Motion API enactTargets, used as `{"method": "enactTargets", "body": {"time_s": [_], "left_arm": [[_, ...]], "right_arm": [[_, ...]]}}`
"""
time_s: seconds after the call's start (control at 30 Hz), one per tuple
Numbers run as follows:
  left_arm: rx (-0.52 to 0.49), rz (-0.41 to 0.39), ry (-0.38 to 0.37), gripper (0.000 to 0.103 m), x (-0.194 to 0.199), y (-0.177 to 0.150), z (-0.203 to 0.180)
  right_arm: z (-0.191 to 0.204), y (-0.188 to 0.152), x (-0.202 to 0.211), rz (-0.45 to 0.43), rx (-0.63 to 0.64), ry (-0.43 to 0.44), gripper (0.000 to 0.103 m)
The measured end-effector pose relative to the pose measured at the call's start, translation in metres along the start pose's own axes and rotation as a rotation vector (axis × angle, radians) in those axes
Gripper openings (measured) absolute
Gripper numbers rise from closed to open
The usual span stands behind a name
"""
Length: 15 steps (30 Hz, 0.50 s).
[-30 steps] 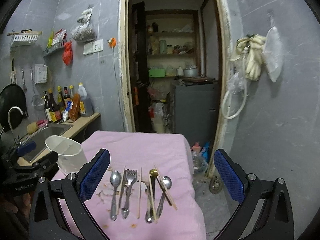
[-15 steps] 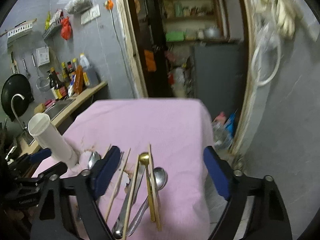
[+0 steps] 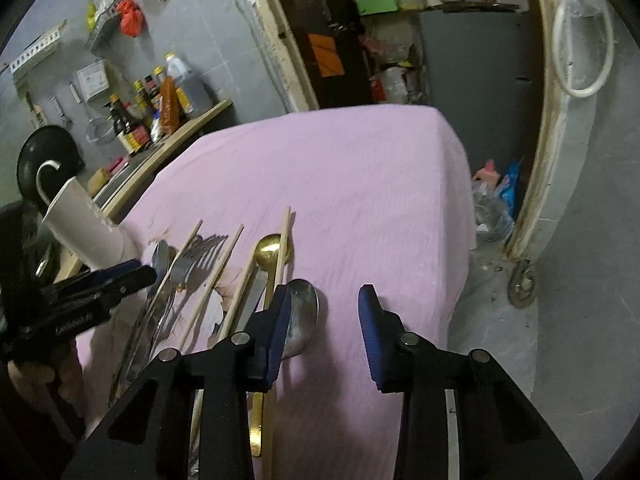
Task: Organize utensils
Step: 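Lower the left gripper onto the silver spoon and close on it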
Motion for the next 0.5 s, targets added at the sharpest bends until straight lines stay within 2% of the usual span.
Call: {"method": "enactTargets", "body": {"time_s": [0.17,0.33,0.5], "left_arm": [[-0.011,0.006,-0.021,0.034,-0.0074,0.0023,-0.0016],[-0.019,0.011,-0.032,0.033,-0.0094,0.0019,-0.0045],[-0.017,0.017,-0.041,0.018,-0.0100,0.0035,-0.0037]], "right_arm": [[0.0027,0.0020,-0.0062,0.010,0.041,0.048,0.026],[0.0026,0.0041,-0.0059,0.017,0.029,0.069,0.011],[0.0056,-0.0009,-0.0053,0.028,0.029,0.088,0.007]]}}
Point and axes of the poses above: each gripper's, at about its wrist camera, not at the fingertips, and x roughly against the way its jaws point, z to its left, y to its top, the point moved 8 cm from there along -x, roughly the way its jaws point, and after that the axes turned 9 degrees about x, right-handed, at the moved point
